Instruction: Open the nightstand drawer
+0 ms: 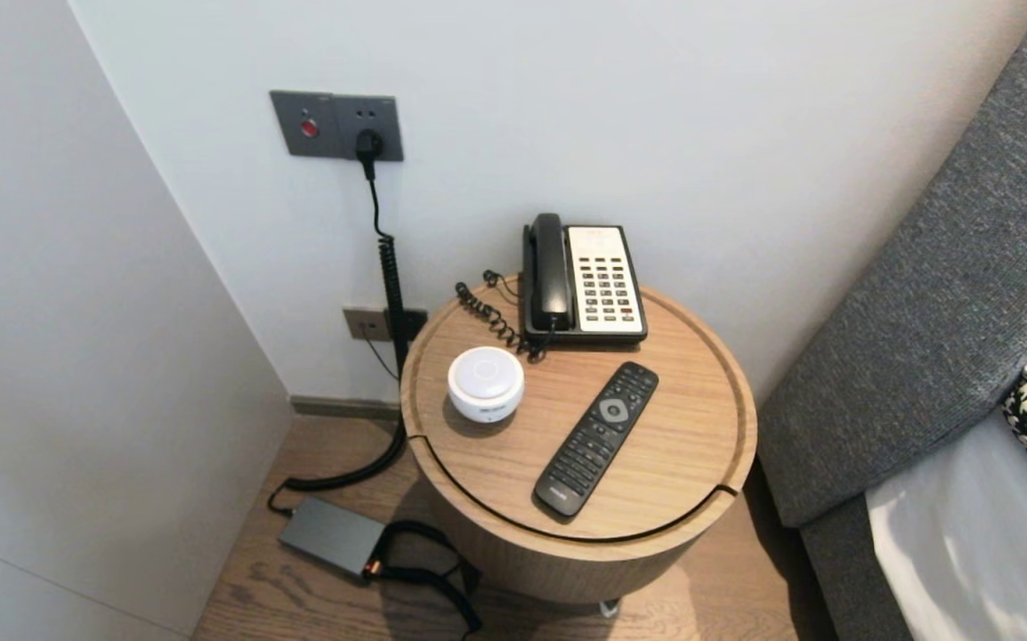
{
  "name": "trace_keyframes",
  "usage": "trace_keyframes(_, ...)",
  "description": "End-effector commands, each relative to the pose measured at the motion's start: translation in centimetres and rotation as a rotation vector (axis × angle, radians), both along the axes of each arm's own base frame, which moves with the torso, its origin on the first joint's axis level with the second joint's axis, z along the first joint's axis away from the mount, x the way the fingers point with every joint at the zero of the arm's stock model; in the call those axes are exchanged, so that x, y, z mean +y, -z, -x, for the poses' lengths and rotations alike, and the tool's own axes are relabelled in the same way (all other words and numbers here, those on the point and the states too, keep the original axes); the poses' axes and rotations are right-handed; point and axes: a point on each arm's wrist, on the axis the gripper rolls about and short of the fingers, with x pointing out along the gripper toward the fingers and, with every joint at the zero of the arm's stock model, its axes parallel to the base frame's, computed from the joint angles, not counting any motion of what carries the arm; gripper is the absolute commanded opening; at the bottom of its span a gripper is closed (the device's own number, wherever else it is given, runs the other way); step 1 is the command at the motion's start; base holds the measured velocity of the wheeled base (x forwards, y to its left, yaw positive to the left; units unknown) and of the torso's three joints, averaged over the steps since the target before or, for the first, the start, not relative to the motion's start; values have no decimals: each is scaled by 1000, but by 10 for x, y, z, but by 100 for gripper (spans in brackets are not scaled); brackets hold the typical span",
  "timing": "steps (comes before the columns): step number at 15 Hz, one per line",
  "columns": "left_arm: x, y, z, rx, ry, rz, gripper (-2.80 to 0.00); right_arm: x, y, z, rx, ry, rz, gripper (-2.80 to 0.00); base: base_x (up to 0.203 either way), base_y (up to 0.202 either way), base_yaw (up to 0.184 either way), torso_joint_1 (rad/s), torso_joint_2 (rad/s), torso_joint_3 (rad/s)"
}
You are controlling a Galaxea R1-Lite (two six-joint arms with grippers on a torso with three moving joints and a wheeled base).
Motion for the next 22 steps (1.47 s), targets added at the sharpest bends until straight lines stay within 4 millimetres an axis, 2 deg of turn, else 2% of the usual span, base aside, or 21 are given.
trace_keyframes(1,0,4,-1,12,0,0,-280,0,-10,0,-9,-2,1,-280,0,0,0,0,0,0)
trace_keyframes(3,0,4,-1,13,0,0,-280,0,-19,-1,-7,-7,1,-280,0,0,0,0,0,0)
trace_keyframes(6,0,4,-1,13,0,0,-280,1,-54,-14,28,-30,-4,-280,0,0,0,0,0,0)
trace_keyframes(10,0,4,-1,13,0,0,-280,2,-105,-44,71,-82,-36,-280,0,0,0,0,0,0)
trace_keyframes(12,0,4,-1,12,0,0,-280,3,-121,-64,115,-106,-50,-280,0,0,0,0,0,0)
trace_keyframes(14,0,4,-1,12,-2,0,-280,4,-130,-85,170,-136,-78,-280,0,0,0,0,0,0)
trace_keyframes(17,0,4,-1,12,0,0,-280,18,-129,-124,314,-247,-154,-280,0,0,0,0,0,0)
trace_keyframes(20,0,4,-1,12,-1,0,-280,45,-121,-161,470,-317,-224,-280,0,0,0,0,0,0)
trace_keyframes(22,0,4,-1,13,0,0,-280,69,-113,-175,532,-344,-207,-280,0,0,0,0,0,0)
